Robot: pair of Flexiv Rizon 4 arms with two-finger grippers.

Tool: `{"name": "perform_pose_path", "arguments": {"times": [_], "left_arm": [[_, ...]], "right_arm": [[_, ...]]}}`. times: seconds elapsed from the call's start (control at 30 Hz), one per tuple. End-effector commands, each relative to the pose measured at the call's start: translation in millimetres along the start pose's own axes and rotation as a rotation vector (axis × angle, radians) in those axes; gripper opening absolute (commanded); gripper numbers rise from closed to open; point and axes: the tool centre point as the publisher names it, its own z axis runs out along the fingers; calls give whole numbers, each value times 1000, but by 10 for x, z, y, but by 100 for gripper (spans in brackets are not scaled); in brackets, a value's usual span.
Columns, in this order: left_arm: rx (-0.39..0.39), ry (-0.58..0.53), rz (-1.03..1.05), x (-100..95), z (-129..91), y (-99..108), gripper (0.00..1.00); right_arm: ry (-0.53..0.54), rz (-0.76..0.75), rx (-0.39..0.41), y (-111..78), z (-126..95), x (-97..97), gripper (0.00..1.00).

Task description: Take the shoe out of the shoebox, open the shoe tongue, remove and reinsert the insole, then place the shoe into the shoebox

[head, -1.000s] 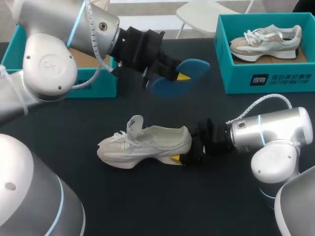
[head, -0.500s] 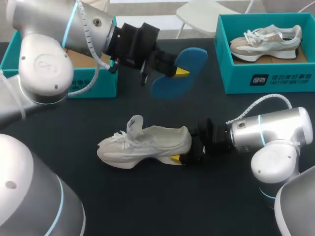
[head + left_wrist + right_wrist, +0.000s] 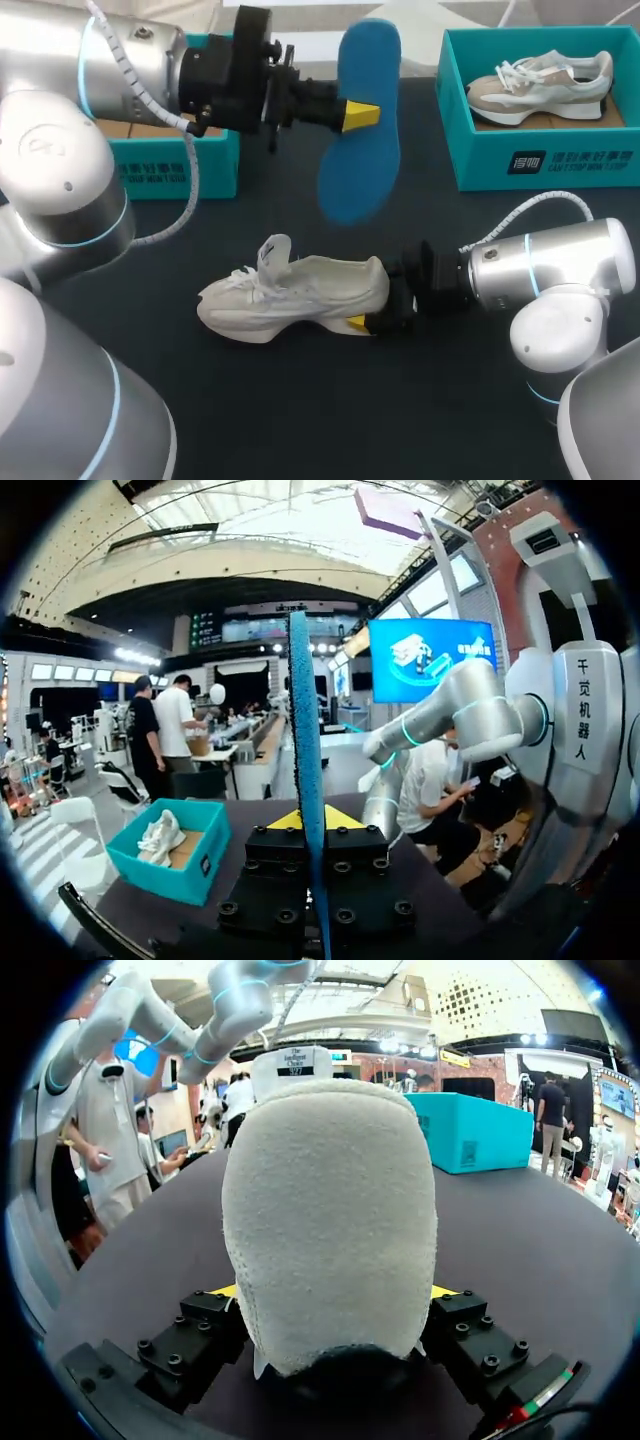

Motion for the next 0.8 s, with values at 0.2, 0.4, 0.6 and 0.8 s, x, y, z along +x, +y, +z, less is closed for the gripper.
{"name": "perform_pose_path", "arguments": {"times": [0.2,0.4,0.6,0.8], "left_arm": [[151,106,-418,124,-40,-21,0],[164,199,-575,226,18,-63,0],[164,199,-575,226,18,-63,0],[164,199,-575,226,18,-63,0]], "right_arm": [[-3,2,5,-56,2,26,0],[-3,2,5,-56,2,26,0],[-3,2,5,-56,2,26,0],[-3,2,5,-56,2,26,0]]}}
